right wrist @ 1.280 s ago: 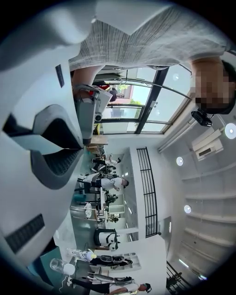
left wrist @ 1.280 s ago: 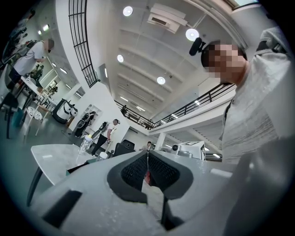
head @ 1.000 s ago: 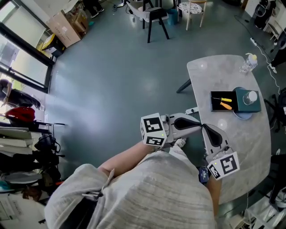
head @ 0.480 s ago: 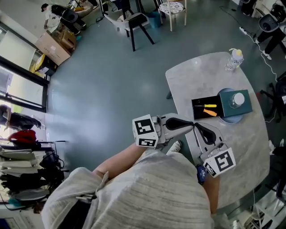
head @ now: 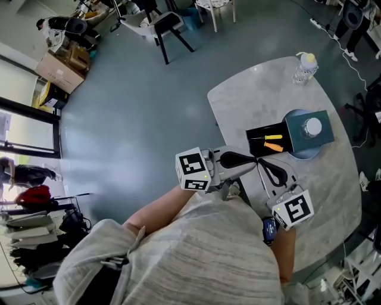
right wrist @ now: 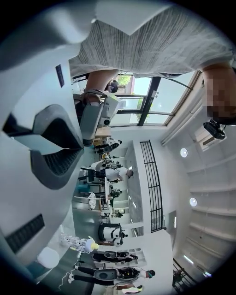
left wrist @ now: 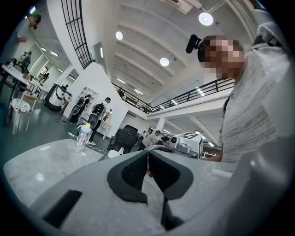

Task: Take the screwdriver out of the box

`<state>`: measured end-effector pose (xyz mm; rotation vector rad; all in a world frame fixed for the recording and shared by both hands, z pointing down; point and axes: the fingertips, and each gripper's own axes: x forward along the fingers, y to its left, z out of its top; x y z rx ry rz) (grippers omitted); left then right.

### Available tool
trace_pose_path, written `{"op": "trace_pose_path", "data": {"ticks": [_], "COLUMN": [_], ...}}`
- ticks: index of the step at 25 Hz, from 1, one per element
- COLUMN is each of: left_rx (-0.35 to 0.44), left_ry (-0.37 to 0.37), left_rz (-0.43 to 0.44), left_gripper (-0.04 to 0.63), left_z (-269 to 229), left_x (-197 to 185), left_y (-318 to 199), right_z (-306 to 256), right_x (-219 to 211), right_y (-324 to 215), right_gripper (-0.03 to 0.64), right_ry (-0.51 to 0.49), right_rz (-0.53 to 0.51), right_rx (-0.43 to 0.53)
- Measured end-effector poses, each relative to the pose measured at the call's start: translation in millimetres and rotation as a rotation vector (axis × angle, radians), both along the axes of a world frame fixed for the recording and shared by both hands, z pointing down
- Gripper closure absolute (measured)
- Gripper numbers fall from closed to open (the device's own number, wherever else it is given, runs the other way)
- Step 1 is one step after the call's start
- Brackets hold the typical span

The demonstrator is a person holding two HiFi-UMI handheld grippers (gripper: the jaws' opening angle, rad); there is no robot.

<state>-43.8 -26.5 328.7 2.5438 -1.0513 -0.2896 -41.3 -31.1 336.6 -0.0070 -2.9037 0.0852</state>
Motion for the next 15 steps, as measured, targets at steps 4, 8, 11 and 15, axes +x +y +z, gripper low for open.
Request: {"op": "trace_pose_path", "data": {"ticks": [4, 8, 11, 15], "left_rx": [-0.006, -0.008, -0.013, -0.034], "left_ry": [0.013, 0.006, -0.005, -0.017], "left_rz": [0.047, 0.085, 0.107, 0.126], "left_gripper": [0.572, 0.572, 0.572, 0.572], "left_z": [10, 20, 29, 46], "left_x": [-4, -12, -19, -29], "left_y": [-24, -43, -54, -65], "right_z": [10, 21, 32, 60], "right_x": [-5, -14, -21, -29], "right_y": [-23, -42, -52, -56], "right_gripper": [0.606, 0.606, 0.606, 0.606], "right_ry": [0.057, 0.091, 0.144, 0.284], "right_rz": [0.012, 0.026, 0.027, -0.019], "right_rx": [0.015, 0.008, 0.019, 0.067]}}
